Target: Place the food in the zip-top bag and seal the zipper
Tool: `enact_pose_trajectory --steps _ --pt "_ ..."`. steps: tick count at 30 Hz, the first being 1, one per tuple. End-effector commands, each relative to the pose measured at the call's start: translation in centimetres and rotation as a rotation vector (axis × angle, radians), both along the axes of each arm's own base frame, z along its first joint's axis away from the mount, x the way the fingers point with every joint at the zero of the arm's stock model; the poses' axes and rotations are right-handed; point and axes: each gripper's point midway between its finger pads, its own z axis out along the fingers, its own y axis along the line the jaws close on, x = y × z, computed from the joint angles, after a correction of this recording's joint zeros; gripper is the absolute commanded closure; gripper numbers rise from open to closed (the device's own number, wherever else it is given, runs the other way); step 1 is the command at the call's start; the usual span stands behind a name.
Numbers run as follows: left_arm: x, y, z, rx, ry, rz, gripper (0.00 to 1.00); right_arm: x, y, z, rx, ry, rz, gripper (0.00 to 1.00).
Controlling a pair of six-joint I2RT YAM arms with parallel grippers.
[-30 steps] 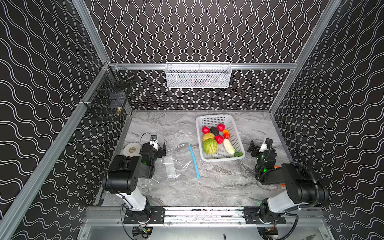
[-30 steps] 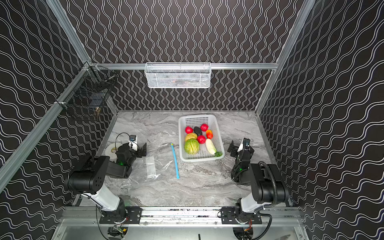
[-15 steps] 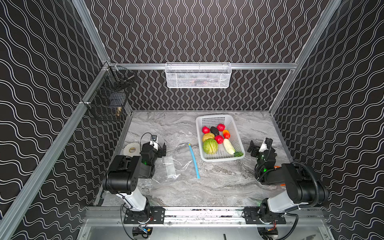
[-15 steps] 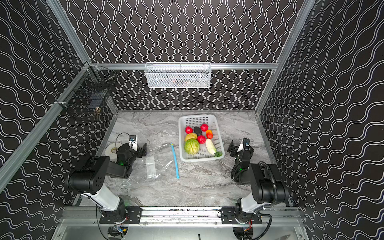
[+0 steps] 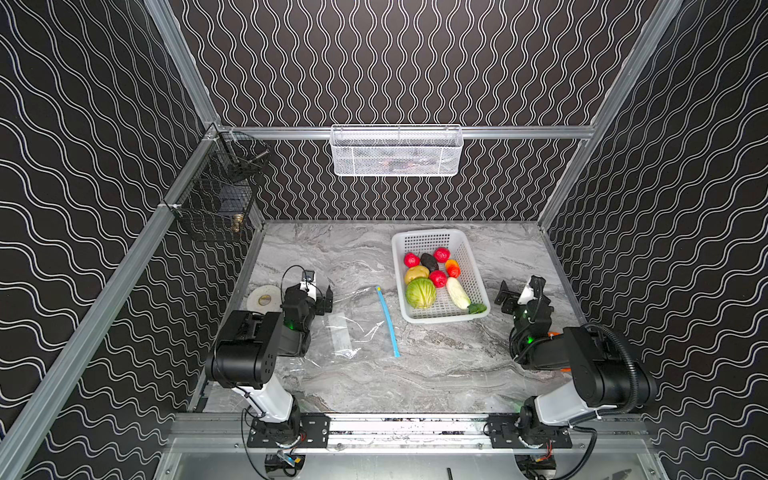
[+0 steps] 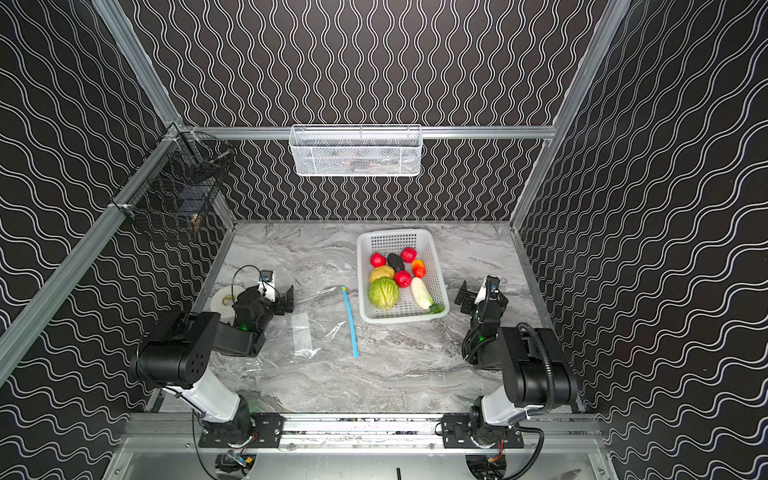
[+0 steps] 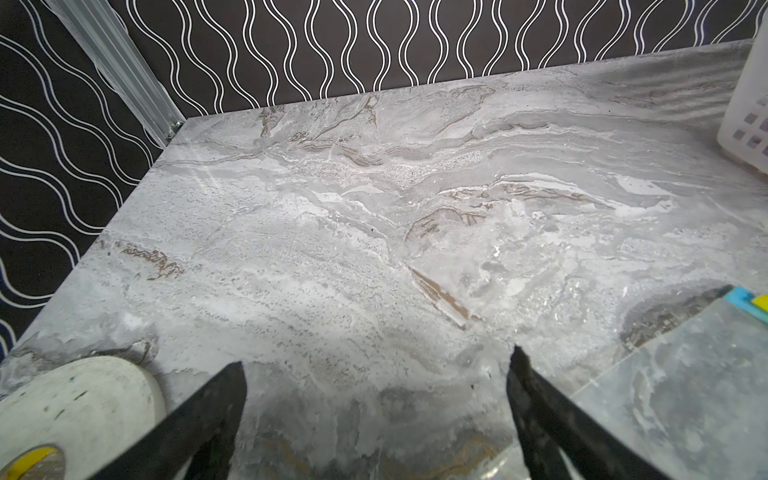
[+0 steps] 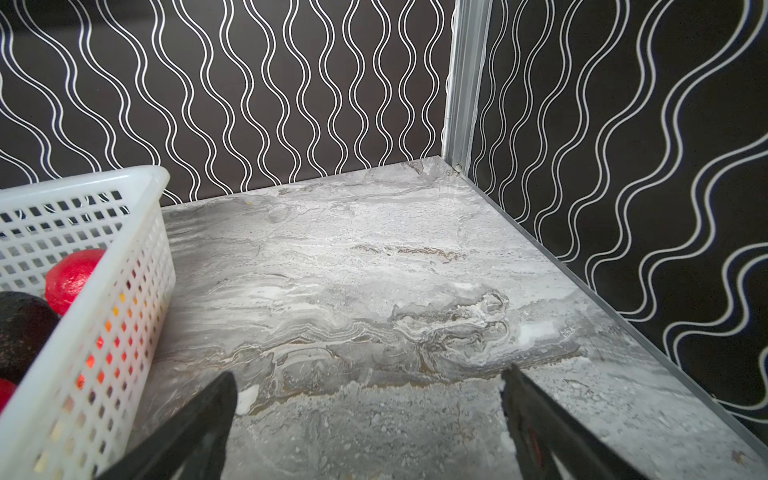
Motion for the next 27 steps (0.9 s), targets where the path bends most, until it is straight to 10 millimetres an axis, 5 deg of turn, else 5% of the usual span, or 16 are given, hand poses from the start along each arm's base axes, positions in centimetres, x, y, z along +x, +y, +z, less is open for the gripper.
enact_pose_trajectory --steps 1,27 --pt "0.2 0.1 0.5 0.02 -0.017 0.001 0.01 0.2 0.1 0.7 -0.005 -0.025 0.005 0.01" --pt "0.3 0.7 0.7 0.021 -0.011 0.041 0.01 -0.7 -1.1 1.4 0.001 -0.067 -0.068 0.01"
